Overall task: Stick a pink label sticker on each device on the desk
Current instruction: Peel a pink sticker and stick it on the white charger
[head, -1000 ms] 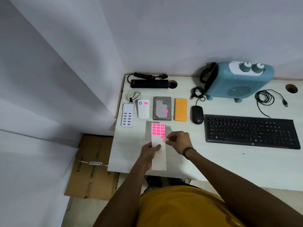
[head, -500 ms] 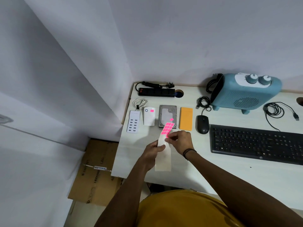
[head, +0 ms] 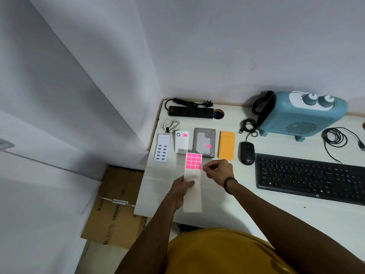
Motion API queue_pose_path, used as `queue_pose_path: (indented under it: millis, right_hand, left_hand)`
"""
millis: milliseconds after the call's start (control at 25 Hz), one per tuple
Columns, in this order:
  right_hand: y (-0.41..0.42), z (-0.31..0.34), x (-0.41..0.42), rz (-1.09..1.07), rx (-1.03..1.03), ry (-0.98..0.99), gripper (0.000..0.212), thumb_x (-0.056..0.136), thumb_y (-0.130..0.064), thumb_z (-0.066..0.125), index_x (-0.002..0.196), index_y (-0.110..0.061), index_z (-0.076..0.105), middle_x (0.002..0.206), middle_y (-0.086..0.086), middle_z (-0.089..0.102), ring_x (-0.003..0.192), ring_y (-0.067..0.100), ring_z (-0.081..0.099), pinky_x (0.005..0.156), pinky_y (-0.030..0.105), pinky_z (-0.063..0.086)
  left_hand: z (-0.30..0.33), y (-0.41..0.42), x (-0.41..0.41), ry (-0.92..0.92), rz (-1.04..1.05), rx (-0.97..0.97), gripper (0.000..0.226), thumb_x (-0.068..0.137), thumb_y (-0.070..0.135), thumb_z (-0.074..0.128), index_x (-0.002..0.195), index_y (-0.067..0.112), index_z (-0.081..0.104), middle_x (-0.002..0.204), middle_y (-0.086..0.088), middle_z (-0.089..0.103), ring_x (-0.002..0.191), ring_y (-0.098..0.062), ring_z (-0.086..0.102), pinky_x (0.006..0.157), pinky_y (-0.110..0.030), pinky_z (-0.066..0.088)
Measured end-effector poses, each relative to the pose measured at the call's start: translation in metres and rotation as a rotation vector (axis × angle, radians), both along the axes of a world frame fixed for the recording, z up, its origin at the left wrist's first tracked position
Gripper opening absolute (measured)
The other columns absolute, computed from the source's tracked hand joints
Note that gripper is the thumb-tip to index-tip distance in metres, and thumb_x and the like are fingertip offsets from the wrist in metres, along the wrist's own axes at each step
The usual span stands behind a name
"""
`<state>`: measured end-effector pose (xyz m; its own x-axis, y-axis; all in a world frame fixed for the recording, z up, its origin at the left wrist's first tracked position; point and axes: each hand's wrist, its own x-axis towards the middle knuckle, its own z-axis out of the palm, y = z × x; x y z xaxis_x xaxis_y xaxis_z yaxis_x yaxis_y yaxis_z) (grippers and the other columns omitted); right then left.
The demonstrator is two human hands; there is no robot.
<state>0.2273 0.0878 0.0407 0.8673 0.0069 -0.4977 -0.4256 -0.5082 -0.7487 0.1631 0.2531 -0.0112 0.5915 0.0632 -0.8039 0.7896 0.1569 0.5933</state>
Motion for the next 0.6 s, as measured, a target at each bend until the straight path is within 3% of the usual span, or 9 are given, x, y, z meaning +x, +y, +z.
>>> queue_pose_path:
  millis: [160,280,360,480,600]
  right_hand:
    - [0.0,-0.002,0.008,-0.126,0.196,0.184,0.004,0.078,-0.007,0.077,0.081,-0.007,0.079,0.082,0.017,0.077,0.065,0.024,0.073,0.076,0.035,0.063]
    - [0.006,-0.005,0.015,-0.118,0.233,0.224,0.006,0.076,-0.004,0.078,0.081,-0.005,0.08,0.085,0.013,0.078,0.077,0.027,0.076,0.081,0.036,0.062]
    - [0.013,-0.007,0.021,-0.081,0.223,0.224,0.011,0.074,-0.006,0.08,0.085,-0.008,0.08,0.087,0.009,0.078,0.081,0.023,0.076,0.083,0.035,0.061]
    - [0.026,-0.003,0.033,-0.038,0.214,0.192,0.015,0.073,-0.012,0.083,0.087,-0.012,0.081,0.086,0.004,0.078,0.08,0.019,0.076,0.082,0.033,0.061]
    - [0.037,-0.002,0.047,-0.111,0.266,0.186,0.026,0.075,-0.004,0.081,0.1,-0.007,0.076,0.086,0.011,0.077,0.079,0.024,0.076,0.081,0.034,0.062]
  left_hand:
    - [-0.021,0.016,-0.009,0.113,-0.142,0.23,0.042,0.092,0.009,0.067,0.134,0.014,0.062,0.129,-0.012,0.067,0.112,-0.035,0.064,0.097,-0.052,0.055]
    - [-0.027,0.028,-0.01,0.071,-0.319,0.462,0.045,0.086,0.019,0.077,0.129,0.014,0.066,0.129,-0.01,0.069,0.115,-0.029,0.066,0.101,-0.043,0.054]
    - [-0.025,0.032,-0.005,0.027,-0.414,0.666,0.053,0.079,0.036,0.083,0.124,0.013,0.067,0.123,-0.006,0.071,0.112,-0.025,0.067,0.095,-0.035,0.054]
    - [-0.019,0.042,0.012,0.0,-0.348,0.86,0.065,0.075,0.052,0.082,0.124,0.013,0.064,0.121,-0.006,0.069,0.11,-0.023,0.066,0.088,-0.034,0.053]
    - [-0.012,0.057,0.044,-0.061,-0.246,0.945,0.058,0.081,0.046,0.079,0.124,0.012,0.062,0.126,-0.009,0.067,0.118,-0.026,0.063,0.092,-0.04,0.054]
